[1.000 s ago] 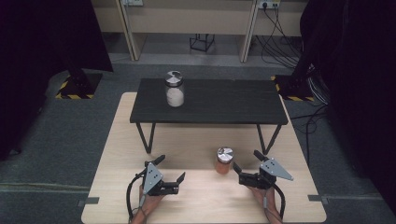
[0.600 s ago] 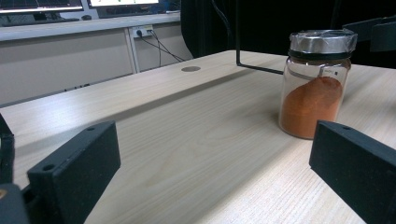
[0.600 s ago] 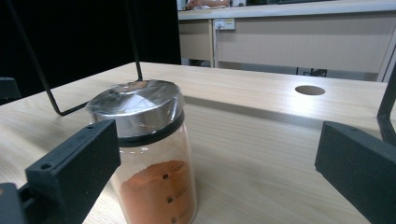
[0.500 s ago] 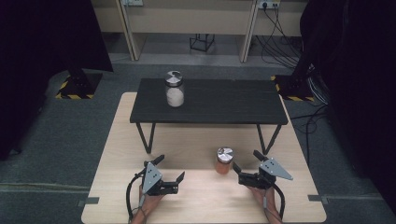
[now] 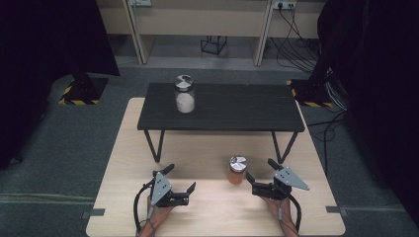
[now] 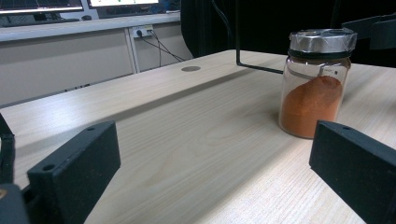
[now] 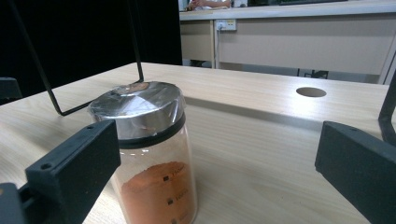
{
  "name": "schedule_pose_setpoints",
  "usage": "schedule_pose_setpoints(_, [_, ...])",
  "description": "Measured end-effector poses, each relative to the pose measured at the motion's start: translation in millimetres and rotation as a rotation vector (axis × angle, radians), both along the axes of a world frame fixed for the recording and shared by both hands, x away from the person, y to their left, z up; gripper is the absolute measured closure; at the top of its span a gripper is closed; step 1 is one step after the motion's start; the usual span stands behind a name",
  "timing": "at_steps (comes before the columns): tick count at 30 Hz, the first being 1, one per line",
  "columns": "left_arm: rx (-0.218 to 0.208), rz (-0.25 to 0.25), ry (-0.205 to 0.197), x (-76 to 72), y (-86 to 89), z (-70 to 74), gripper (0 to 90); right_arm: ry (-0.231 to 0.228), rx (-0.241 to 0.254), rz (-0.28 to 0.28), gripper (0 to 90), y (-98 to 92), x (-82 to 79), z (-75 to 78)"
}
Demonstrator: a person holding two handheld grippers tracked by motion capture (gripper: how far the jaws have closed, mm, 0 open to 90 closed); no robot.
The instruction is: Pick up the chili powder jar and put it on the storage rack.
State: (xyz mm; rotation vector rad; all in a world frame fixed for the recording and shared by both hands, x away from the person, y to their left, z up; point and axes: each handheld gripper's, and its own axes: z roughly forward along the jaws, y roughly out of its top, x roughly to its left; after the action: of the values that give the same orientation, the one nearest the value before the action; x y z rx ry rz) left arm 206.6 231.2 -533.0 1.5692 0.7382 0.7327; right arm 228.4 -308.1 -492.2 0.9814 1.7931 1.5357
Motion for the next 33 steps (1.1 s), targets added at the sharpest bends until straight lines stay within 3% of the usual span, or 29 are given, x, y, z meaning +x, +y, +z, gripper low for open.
schedule_pose_setpoints(11, [-0.007,-0.002,0.001,0.1,0.6,-0.3,1.1,-0.006,-0.007,0.006,0.3,0.1,-0.6,0.0])
schedule_pose_setpoints(21, [-0.003,-0.005,-0.001,-0.2,0.7,-0.2,1.0,-0.017,-0.012,0.052,0.3,0.0,1.1,-1.7])
schedule_pose_setpoints(33, [-0.002,-0.005,-0.002,-0.3,0.6,-0.2,1.0,0.006,-0.021,0.102,0.8,5.5,7.6,-1.6])
